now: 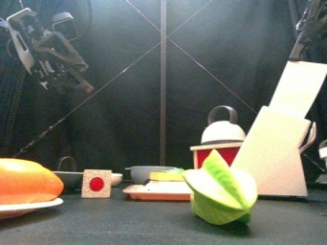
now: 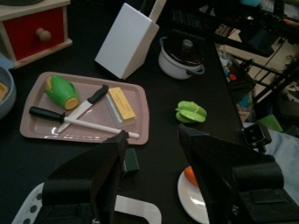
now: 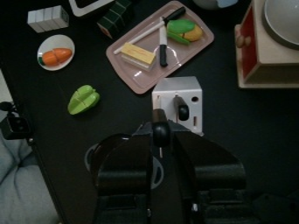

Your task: Pull out cleaver

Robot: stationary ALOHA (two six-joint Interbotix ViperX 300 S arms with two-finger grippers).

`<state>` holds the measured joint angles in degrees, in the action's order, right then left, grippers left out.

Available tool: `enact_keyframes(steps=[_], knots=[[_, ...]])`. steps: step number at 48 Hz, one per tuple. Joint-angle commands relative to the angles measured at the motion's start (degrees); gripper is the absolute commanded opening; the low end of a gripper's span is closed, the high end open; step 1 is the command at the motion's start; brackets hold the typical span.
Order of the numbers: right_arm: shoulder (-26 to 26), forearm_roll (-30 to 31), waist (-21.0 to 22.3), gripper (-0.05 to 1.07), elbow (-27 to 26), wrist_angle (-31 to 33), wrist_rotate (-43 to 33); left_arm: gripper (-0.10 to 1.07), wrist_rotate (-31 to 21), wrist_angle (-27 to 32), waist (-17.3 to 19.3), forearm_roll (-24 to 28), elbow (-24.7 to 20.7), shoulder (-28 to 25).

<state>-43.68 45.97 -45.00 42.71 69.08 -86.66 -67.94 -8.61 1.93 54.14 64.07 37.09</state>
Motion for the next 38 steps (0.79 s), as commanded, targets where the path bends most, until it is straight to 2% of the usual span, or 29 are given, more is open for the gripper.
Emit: enact_keyframes(steps=[1,27,34,38], knots=[[-1.1,1.5,-0.3,0.45,-1.8,0.2,0.1,0.87,0.1,-0.2,0.1,-0.1,-0.6,0.2],[-2.5,4.0,-1.0,0.45,-1.6,-0.1,0.3,0.87,0.1,-0.2,0.1,-0.1,-0.6,0.1],[-2.5,5.0,-0.9,0.45,-0.6,-1.5,-0.4,0.87,0.1,-0.2,0.1,-0.1,-0.6,0.2],[-1.8,7.2,-0.4,0.45,0.6,-5.2,-0.5,0.87,0.1,-0.2,0.2,-0.1,-0.6,0.2]])
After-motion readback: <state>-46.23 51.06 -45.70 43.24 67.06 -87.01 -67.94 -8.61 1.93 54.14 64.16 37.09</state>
